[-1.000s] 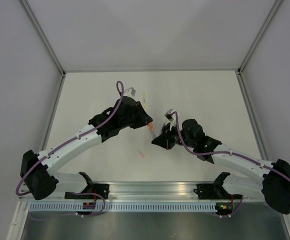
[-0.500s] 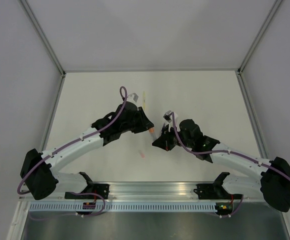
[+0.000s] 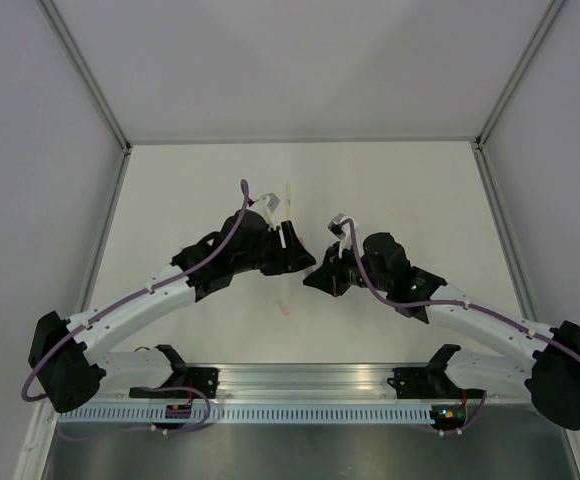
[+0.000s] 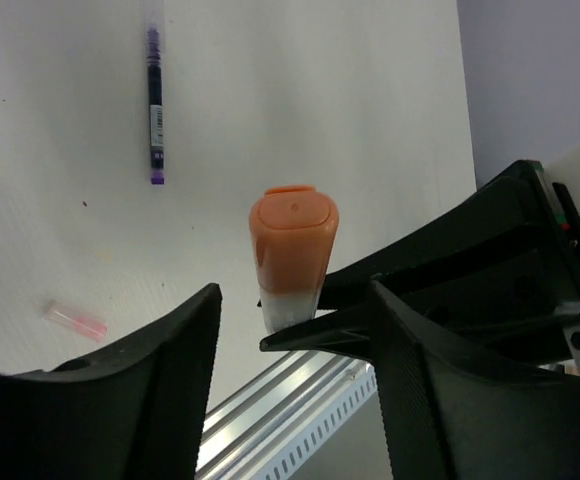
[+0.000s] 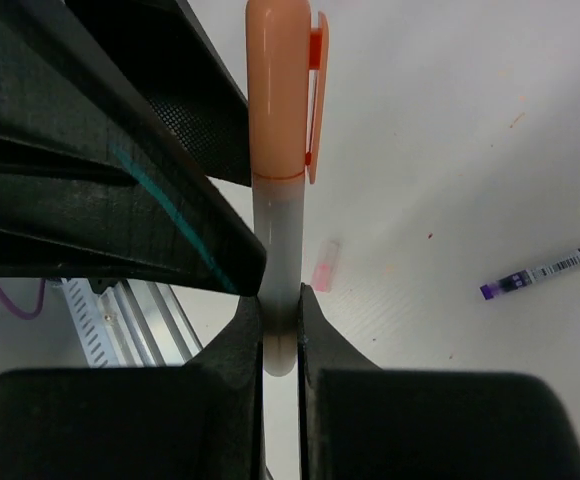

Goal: Insert the pens into the pen caps

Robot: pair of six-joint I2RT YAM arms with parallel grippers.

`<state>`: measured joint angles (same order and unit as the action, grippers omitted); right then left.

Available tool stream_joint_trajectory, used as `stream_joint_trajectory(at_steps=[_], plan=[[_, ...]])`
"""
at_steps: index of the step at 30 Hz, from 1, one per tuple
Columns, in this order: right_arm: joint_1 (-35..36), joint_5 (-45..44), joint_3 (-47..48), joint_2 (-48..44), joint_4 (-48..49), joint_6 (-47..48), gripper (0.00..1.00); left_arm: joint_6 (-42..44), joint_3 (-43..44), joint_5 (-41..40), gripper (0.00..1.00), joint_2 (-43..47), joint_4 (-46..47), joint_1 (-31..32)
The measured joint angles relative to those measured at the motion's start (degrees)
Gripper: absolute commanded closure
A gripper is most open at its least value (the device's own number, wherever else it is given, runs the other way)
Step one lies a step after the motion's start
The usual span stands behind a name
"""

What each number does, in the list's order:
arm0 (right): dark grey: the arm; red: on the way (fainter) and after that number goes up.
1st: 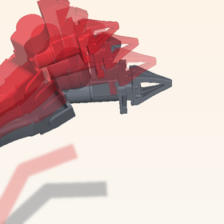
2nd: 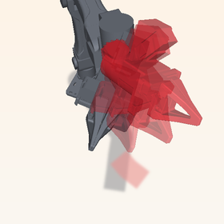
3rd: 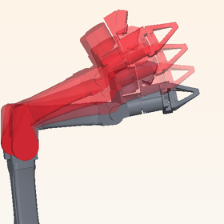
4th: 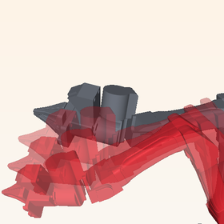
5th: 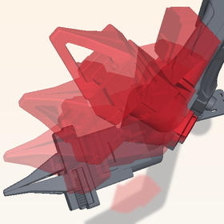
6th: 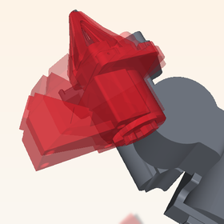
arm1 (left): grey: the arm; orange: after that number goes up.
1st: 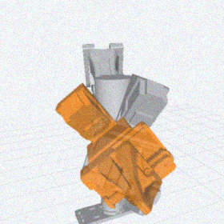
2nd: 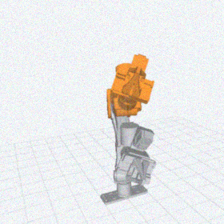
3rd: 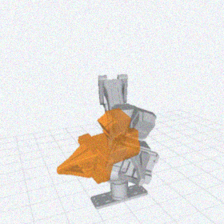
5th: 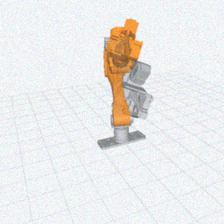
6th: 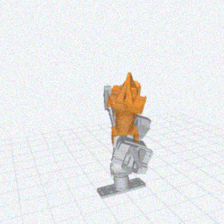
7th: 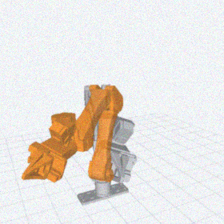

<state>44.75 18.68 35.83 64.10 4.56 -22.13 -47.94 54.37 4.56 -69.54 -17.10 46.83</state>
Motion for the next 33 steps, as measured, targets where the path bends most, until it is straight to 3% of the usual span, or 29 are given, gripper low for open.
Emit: stream_joint_trajectory(at_steps=[4, 7, 15, 26, 30, 33], plan=[[0.0, 2.3, 0.2, -4.0, 0.4, 0.3, 1.00, 1.8, 0.1, 0.7, 0.19, 4.5, -1.4, 0.2], [0.0, 5.1, 0.2, -7.4, 1.0, 0.2, 1.00, 3.8, 0.3, 1.3, 0.15, 9.3, -1.6, 0.2], [0.0, 15.6, -1.0, -13.2, 4.1, -3.5, 1.00, 8.9, 0.2, 6.4, 0.14, 21.2, 5.3, 0.2], [0.0, 22.6, -2.4, -15.2, 8.5, -9.5, 1.00, 10.5, -1.8, 16.5, 0.23, 16.9, 17.7, 0.2], [0.0, 23.1, -2.6, -15.4, 9.2, -10.6, 1.00, 10.9, -2.3, 18.8, 0.33, 15.3, 19.3, 0.2], [0.0, 23.4, -2.8, -15.4, 9.8, -11.2, 1.00, 11.1, -3.2, 19.8, 0.50, 15.3, 21.0, 0.2]])
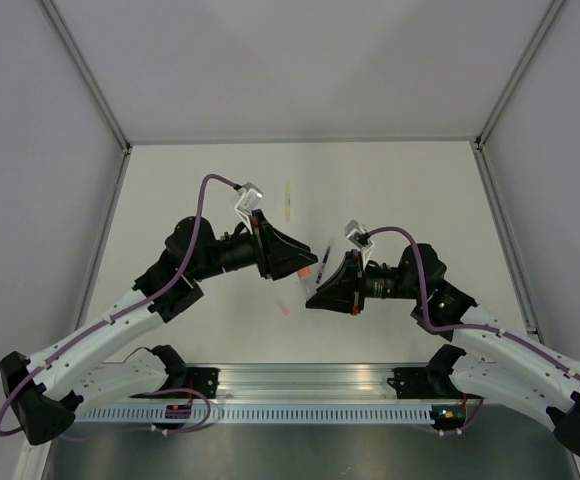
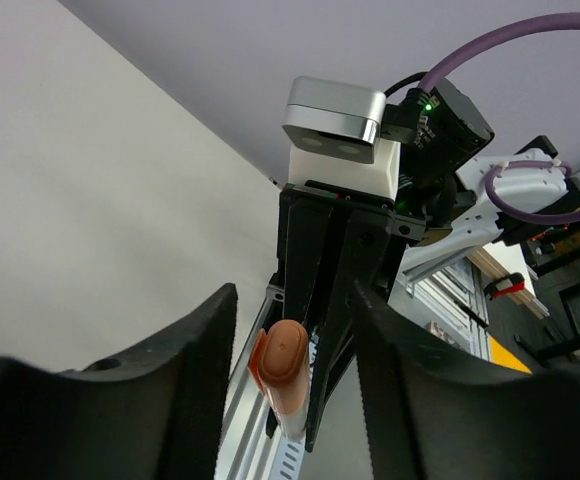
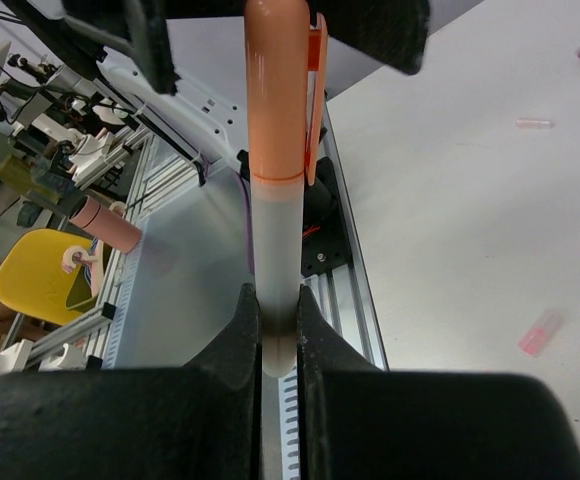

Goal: Insert the pens into the pen caps

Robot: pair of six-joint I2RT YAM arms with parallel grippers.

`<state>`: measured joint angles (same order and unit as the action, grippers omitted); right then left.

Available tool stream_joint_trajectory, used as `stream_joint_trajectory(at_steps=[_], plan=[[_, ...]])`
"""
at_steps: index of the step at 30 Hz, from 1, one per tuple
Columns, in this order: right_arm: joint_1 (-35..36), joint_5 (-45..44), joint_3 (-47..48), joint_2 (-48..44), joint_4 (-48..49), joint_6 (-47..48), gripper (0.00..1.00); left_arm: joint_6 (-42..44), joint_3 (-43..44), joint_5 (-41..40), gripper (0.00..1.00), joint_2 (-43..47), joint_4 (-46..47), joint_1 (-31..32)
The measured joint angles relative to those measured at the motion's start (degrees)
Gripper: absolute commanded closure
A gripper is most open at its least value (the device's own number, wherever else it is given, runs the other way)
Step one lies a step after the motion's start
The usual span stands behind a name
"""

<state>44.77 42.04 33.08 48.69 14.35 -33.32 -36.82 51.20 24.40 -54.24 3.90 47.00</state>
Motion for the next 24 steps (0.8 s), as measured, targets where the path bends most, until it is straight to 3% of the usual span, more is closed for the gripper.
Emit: stream_joint_trajectory(at_steps=[1, 8, 18, 24], plan=[[0.0, 0.1, 0.0, 0.0, 0.3, -0.2, 1.00, 0.1, -0.3, 0.3, 0.59, 0.0, 0.7, 0.0], [0.0, 0.9, -0.8, 0.1, 2.7, -1.9, 1.00, -0.9, -4.3, 3.0, 0.97, 0.0, 7.6, -0.2], [0.7, -0.3, -0.5, 1.6, 1.1, -1.0, 1.00, -2.6, -11.1, 4.2, 0.98, 0.9, 17.7, -1.2], [1.3, -0.5, 4.3, 3.8, -3.1, 0.8, 1.00, -2.7, -14.1, 2.2, 0.98, 4.1, 22.1, -1.7]])
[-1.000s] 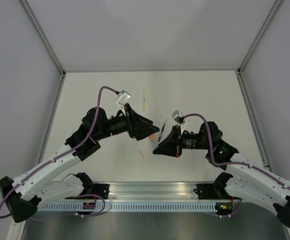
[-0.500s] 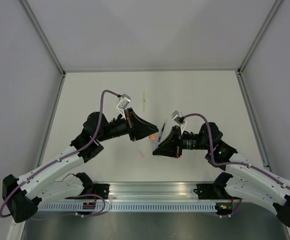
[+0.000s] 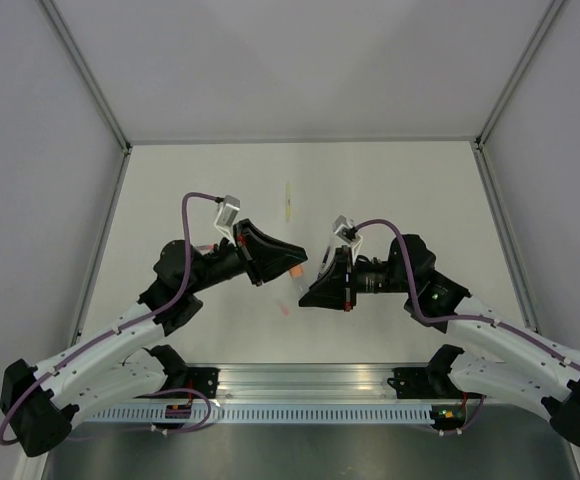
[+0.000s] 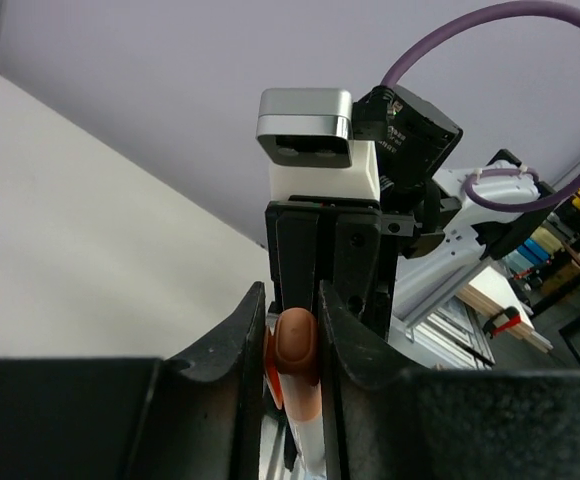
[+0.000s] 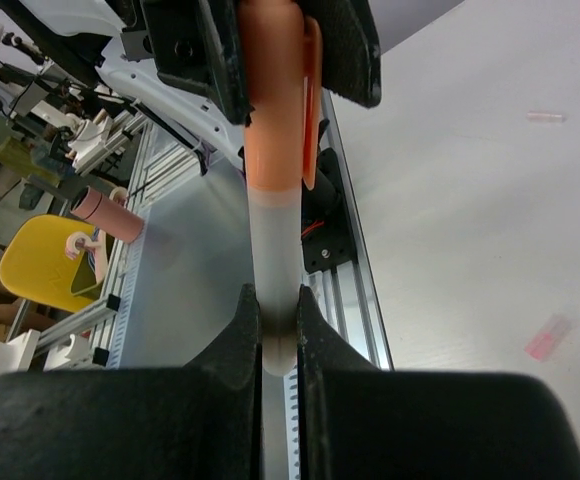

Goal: Insert the pens into the pen caps

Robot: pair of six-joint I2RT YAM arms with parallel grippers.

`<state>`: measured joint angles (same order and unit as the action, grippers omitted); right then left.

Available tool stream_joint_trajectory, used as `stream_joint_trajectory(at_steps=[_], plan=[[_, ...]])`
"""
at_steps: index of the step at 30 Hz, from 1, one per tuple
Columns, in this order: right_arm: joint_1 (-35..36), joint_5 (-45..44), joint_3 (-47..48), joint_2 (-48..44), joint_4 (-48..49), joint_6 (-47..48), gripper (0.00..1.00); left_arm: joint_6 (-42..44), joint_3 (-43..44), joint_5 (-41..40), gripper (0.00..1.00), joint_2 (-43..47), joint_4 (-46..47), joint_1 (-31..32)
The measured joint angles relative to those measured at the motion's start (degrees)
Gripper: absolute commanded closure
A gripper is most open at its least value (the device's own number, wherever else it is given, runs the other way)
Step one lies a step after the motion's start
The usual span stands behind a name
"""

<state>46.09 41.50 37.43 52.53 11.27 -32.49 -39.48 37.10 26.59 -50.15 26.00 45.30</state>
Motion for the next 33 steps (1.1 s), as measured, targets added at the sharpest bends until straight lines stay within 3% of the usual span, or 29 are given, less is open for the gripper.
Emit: stream_joint_trajectory(at_steps=[10, 17, 21, 26, 29, 33], plan=[[-1.1, 2.1, 9.5, 8.4, -6.5, 3.2, 1.00, -1.4, -3.4, -3.3, 0.98, -2.5, 12.0, -1.4], [-2.8, 5.6, 10.8, 12.0, -6.9, 4.3, 1.00, -1.0, -1.3, -7.2, 0.98, -1.4, 4.0, -1.6], [-3.7, 4.6, 10.3, 10.9, -6.6, 6.4, 1.00, 1.6, 6.1, -9.1, 0.37, -1.8, -9.6, -0.8], [-5.8, -2.4, 6.6, 8.0, -5.3, 7.7, 1.00, 4.6, 17.0, -10.4, 0.21, -5.5, -26.3, 0.7], [-5.9, -7.9, 5.2, 7.6, -8.2, 8.4, 1.00, 6.2, 21.2, -12.6, 0.06, -6.5, -33.0, 0.7], [-6.4, -18.9, 3.9, 9.2, -13.7, 7.1, 1.00, 7.0, 22.1, -18.4, 0.02, -5.6, -38.2, 0.7]])
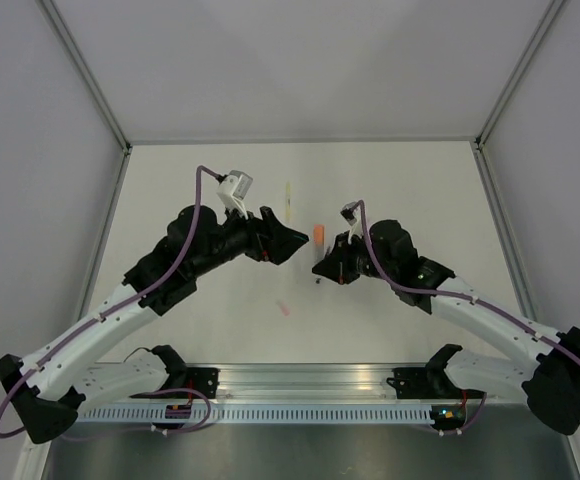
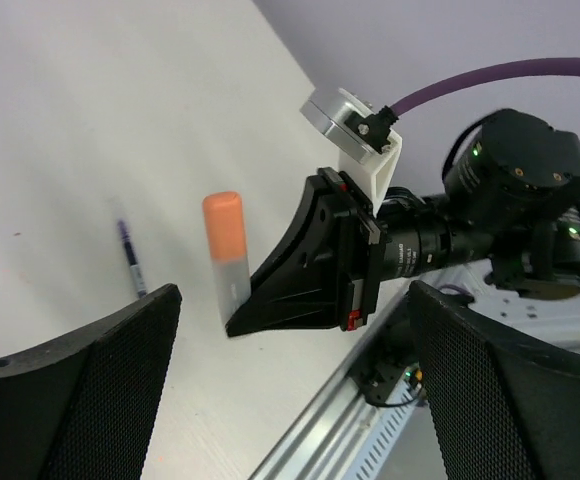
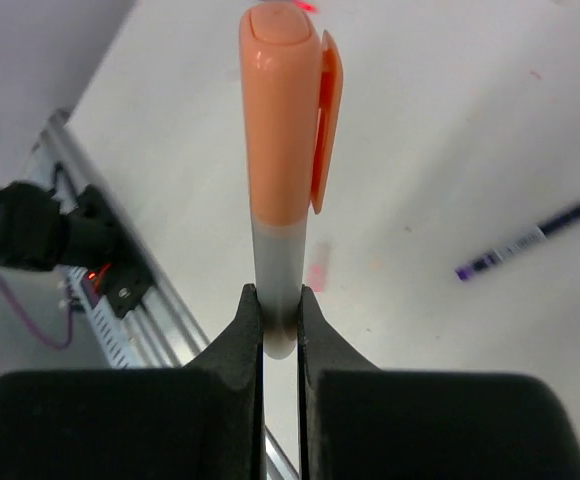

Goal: Insert the pens into the pen caps

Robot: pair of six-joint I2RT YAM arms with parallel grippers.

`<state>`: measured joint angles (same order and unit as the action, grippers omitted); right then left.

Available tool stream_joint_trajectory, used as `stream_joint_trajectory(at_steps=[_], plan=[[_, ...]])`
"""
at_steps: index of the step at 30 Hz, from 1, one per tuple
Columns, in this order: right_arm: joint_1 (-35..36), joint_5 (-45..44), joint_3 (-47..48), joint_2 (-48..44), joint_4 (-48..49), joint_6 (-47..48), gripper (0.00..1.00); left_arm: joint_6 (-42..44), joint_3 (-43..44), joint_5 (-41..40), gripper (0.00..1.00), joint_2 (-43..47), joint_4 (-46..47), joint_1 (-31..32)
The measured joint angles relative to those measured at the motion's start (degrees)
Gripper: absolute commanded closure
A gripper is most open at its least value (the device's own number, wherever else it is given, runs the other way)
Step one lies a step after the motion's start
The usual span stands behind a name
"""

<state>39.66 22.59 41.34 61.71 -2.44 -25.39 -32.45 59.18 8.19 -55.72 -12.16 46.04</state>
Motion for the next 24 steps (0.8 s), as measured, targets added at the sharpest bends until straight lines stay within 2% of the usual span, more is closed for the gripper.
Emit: stream_joint_trajectory(at_steps=[5, 10, 14, 18, 21, 24], plan=[[-1.1, -15.3, -1.3, 5.7, -5.9, -5.5, 1.00, 0.4, -5.3, -9.7, 0.03, 0.1, -1.6, 0.0], [-3.3, -24.4, -1.3, 14.5, -10.7, -9.9, 1.00, 1.0, -16.2, -18.5, 0.03, -2.7, -0.9, -0.4], [-5.4, -27.6, -0.1, 19.8, -14.3, -11.6, 0.98, 1.7, -23.4, -23.5, 0.04, -3.0, 0.7, -1.3], [-6.3, -28.7, 3.8, 24.5, -16.1, -12.3, 0.98, 2.6, -24.9, -26.4, 0.04, -2.8, 1.6, -1.6], [-6.4, -28.3, 7.1, 28.4, -16.2, -12.5, 0.94, 3.6, -24.9, -28.5, 0.04, -1.9, 2.6, -1.6], [-6.3, -27.4, 7.7, 30.4, -16.0, -12.7, 0.85, 4.4, -24.9, -30.4, 0.04, -0.9, 2.8, -1.7]])
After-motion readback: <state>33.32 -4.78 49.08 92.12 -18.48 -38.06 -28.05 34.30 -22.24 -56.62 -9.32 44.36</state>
